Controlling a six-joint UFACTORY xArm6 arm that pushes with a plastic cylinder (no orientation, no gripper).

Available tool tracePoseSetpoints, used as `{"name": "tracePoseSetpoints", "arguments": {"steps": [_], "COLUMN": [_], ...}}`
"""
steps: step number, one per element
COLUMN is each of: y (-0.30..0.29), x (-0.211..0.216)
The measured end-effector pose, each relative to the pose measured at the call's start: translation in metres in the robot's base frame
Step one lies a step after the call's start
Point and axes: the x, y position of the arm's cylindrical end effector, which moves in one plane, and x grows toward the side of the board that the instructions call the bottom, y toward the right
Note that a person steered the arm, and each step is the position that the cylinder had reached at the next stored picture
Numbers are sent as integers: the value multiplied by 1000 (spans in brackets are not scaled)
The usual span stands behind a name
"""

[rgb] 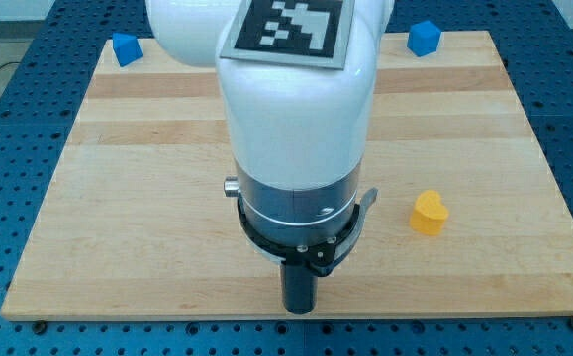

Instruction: Place the arm to the bottom right

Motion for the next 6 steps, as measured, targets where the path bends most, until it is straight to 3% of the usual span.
{"name": "tracePoseSetpoints", "arguments": {"steps": [2, 4, 5, 6], "y": [119, 143, 216, 274], "x": [0, 3, 1, -32]}}
